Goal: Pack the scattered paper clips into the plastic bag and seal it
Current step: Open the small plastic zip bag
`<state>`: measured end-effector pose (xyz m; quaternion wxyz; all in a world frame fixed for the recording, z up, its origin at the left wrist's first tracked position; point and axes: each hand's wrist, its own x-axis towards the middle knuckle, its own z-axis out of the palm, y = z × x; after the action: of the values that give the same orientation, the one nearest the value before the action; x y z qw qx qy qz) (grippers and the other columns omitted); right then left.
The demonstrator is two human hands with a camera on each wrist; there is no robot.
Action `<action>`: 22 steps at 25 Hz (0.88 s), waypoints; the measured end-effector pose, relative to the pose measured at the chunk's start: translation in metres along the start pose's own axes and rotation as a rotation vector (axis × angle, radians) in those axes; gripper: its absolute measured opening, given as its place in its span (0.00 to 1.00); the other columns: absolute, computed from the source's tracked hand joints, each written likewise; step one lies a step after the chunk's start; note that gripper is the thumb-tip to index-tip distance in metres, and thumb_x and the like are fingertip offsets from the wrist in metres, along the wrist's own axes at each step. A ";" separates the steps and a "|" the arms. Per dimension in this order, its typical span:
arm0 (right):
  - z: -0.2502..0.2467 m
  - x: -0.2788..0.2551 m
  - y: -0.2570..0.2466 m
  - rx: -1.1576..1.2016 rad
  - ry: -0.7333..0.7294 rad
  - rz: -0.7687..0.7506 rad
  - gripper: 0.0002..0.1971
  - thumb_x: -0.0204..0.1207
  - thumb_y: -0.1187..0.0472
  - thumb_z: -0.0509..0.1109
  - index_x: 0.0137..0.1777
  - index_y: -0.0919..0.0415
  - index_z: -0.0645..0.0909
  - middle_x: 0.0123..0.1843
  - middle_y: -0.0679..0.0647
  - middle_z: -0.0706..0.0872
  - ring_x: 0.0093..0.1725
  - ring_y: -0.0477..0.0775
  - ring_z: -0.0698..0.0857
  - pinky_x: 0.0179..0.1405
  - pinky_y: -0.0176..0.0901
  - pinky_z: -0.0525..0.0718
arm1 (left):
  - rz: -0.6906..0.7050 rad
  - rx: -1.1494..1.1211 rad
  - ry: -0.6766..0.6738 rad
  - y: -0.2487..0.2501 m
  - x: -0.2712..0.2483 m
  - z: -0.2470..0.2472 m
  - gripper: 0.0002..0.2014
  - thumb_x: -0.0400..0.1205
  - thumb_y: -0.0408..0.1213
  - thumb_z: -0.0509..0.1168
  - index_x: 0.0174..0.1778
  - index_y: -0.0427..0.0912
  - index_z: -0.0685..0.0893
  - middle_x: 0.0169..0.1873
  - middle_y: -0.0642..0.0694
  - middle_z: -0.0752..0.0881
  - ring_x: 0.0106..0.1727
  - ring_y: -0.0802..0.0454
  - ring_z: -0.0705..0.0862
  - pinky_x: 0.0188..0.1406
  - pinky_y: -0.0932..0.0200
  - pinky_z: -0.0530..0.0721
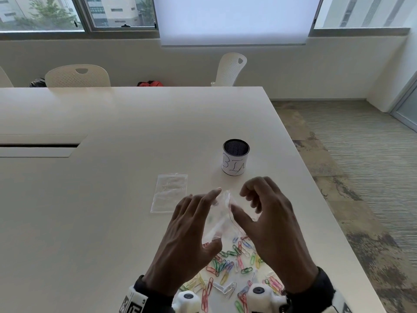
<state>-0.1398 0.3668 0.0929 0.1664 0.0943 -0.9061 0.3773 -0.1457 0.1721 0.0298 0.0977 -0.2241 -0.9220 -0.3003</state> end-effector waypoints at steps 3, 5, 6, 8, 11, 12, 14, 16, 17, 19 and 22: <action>-0.013 -0.001 -0.015 0.095 -0.180 0.042 0.18 0.72 0.31 0.74 0.47 0.44 0.87 0.34 0.33 0.85 0.32 0.35 0.83 0.32 0.24 0.74 | -0.018 0.001 0.020 -0.003 0.000 -0.001 0.47 0.74 0.50 0.72 0.89 0.58 0.58 0.72 0.62 0.72 0.72 0.67 0.68 0.70 0.72 0.67; -0.013 -0.003 -0.018 -0.008 -0.353 0.066 0.24 0.71 0.29 0.73 0.59 0.41 0.88 0.46 0.30 0.90 0.29 0.26 0.80 0.35 0.22 0.71 | -0.019 0.001 0.024 -0.004 0.000 0.000 0.49 0.74 0.48 0.76 0.89 0.59 0.57 0.73 0.61 0.74 0.73 0.66 0.70 0.71 0.72 0.67; -0.010 -0.004 -0.017 -0.053 -0.383 0.063 0.22 0.74 0.32 0.74 0.63 0.41 0.88 0.54 0.31 0.92 0.29 0.24 0.79 0.35 0.20 0.70 | -0.022 -0.003 0.022 -0.005 0.000 0.001 0.50 0.74 0.47 0.78 0.89 0.59 0.57 0.73 0.61 0.75 0.73 0.65 0.70 0.71 0.72 0.67; -0.004 -0.005 -0.016 -0.031 -0.398 0.071 0.13 0.81 0.43 0.74 0.62 0.43 0.90 0.58 0.34 0.93 0.31 0.20 0.80 0.32 0.17 0.72 | -0.026 -0.013 0.021 -0.004 0.001 0.005 0.51 0.73 0.45 0.79 0.89 0.60 0.56 0.72 0.61 0.75 0.73 0.65 0.70 0.71 0.73 0.67; 0.000 -0.005 -0.015 0.177 -0.434 0.108 0.07 0.85 0.52 0.73 0.55 0.48 0.93 0.55 0.38 0.95 0.31 0.22 0.83 0.29 0.20 0.75 | -0.025 -0.016 0.048 -0.008 0.001 0.010 0.51 0.73 0.45 0.80 0.90 0.58 0.58 0.71 0.59 0.78 0.73 0.62 0.73 0.73 0.71 0.68; -0.001 -0.004 -0.016 0.226 -0.451 0.120 0.07 0.85 0.53 0.73 0.54 0.49 0.93 0.55 0.39 0.95 0.31 0.23 0.84 0.29 0.21 0.75 | -0.031 -0.023 0.056 -0.009 0.001 0.010 0.51 0.72 0.46 0.80 0.89 0.57 0.59 0.71 0.58 0.78 0.72 0.61 0.75 0.73 0.70 0.70; -0.001 -0.004 -0.018 0.259 -0.488 0.120 0.08 0.86 0.52 0.72 0.56 0.48 0.93 0.57 0.37 0.94 0.31 0.23 0.84 0.33 0.22 0.74 | -0.036 -0.051 0.063 -0.008 0.000 0.010 0.49 0.71 0.49 0.78 0.87 0.59 0.61 0.71 0.60 0.79 0.72 0.62 0.75 0.74 0.67 0.72; -0.002 -0.005 -0.017 0.188 -0.528 0.070 0.10 0.87 0.49 0.70 0.62 0.43 0.91 0.62 0.32 0.92 0.32 0.18 0.82 0.38 0.21 0.73 | -0.041 -0.103 0.063 -0.003 0.000 0.008 0.46 0.71 0.53 0.75 0.85 0.62 0.62 0.71 0.64 0.78 0.74 0.63 0.75 0.74 0.67 0.74; -0.003 -0.005 -0.017 0.131 -0.556 0.042 0.11 0.88 0.48 0.69 0.66 0.40 0.89 0.64 0.31 0.91 0.33 0.17 0.81 0.39 0.21 0.74 | -0.043 -0.122 0.065 -0.002 -0.001 0.008 0.44 0.71 0.55 0.72 0.84 0.63 0.63 0.71 0.65 0.78 0.74 0.64 0.75 0.73 0.66 0.75; -0.007 -0.005 -0.018 0.077 -0.620 0.016 0.14 0.89 0.45 0.66 0.71 0.34 0.84 0.66 0.31 0.90 0.32 0.22 0.85 0.38 0.23 0.80 | -0.050 -0.124 0.070 -0.003 -0.001 0.009 0.40 0.71 0.55 0.69 0.82 0.63 0.66 0.70 0.64 0.79 0.73 0.61 0.77 0.73 0.61 0.79; -0.013 -0.005 -0.020 0.034 -0.688 0.015 0.18 0.89 0.40 0.62 0.77 0.29 0.76 0.72 0.29 0.85 0.31 0.40 0.91 0.48 0.33 0.89 | -0.072 -0.108 0.061 -0.008 -0.001 0.009 0.37 0.72 0.54 0.71 0.79 0.64 0.66 0.68 0.65 0.79 0.71 0.61 0.78 0.73 0.60 0.81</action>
<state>-0.1262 0.3621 0.1130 -0.1534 0.2121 -0.9034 0.3396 -0.1493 0.1713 0.0182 0.1025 -0.1867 -0.9084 -0.3597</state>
